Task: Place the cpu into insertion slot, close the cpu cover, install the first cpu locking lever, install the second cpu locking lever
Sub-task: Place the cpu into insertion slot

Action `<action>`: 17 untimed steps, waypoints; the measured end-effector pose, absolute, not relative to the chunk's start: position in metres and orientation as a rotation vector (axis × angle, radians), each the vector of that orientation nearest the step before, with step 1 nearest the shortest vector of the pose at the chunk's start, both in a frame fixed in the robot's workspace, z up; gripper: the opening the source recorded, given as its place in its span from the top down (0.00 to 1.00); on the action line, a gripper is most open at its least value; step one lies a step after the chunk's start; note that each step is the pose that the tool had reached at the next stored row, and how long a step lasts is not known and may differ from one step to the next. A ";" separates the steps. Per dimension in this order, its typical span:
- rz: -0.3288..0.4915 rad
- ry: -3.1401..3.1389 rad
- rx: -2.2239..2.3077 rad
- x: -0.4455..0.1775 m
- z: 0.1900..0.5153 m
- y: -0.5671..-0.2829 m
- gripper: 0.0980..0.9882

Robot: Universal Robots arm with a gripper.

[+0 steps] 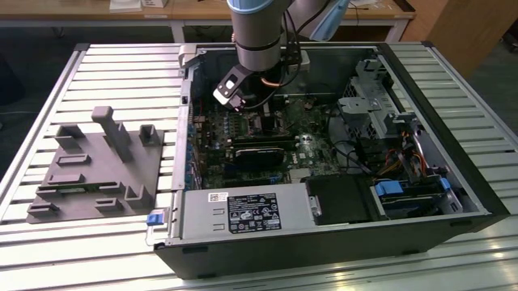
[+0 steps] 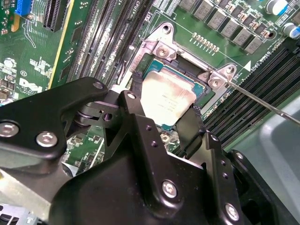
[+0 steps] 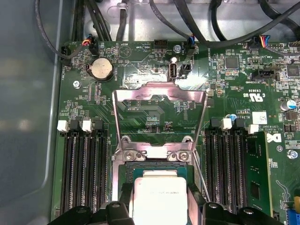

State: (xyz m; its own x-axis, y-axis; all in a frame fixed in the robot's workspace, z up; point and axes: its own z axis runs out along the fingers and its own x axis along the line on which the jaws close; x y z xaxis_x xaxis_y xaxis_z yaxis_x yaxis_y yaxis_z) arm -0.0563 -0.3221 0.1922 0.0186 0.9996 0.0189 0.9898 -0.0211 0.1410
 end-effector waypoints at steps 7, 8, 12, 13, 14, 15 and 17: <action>0.172 2.132 2.179 -0.056 0.193 -0.322 0.50; 0.172 2.133 2.179 -0.056 0.193 -0.322 0.50; 0.172 2.132 2.179 -0.056 0.193 -0.322 0.50; 0.172 2.132 2.179 -0.056 0.193 -0.322 0.50; 0.172 2.132 2.179 -0.056 0.193 -0.322 0.50; 0.172 2.132 2.179 -0.056 0.193 -0.322 0.50; 0.172 2.132 2.179 -0.056 0.192 -0.322 0.50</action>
State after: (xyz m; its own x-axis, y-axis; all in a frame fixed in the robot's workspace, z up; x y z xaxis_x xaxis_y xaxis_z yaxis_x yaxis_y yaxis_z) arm -0.0563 -0.3218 0.1925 0.0205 0.9996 0.0189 0.9897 -0.0230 0.1410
